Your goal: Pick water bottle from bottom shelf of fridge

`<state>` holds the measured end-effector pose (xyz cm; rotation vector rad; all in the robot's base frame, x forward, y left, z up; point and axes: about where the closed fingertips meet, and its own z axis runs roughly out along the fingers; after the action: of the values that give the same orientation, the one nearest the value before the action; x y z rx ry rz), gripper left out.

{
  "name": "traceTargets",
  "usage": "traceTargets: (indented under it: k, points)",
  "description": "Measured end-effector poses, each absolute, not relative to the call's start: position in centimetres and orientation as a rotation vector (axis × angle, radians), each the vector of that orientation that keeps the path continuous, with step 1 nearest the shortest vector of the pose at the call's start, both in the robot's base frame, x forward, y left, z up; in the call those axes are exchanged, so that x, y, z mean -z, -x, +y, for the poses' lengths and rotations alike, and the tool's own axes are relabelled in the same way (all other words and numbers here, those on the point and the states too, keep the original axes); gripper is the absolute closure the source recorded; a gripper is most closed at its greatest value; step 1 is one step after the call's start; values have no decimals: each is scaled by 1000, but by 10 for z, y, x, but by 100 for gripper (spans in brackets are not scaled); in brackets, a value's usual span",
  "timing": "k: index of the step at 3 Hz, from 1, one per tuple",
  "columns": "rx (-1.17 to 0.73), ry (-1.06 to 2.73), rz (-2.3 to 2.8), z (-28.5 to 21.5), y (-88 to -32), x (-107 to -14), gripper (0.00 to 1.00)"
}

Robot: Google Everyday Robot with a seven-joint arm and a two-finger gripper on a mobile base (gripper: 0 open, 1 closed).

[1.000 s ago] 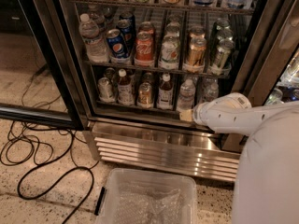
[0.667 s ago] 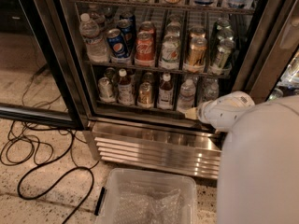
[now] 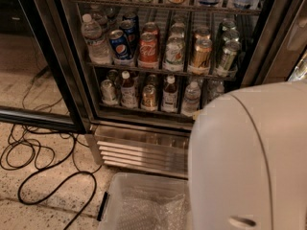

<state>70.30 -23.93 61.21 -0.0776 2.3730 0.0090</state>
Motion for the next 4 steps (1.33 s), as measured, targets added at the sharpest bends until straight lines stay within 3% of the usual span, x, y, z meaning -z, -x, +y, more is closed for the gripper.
traceTargets:
  k: [4]
  points:
    - [-51, -11, 2302, -231, -716, -613, 28]
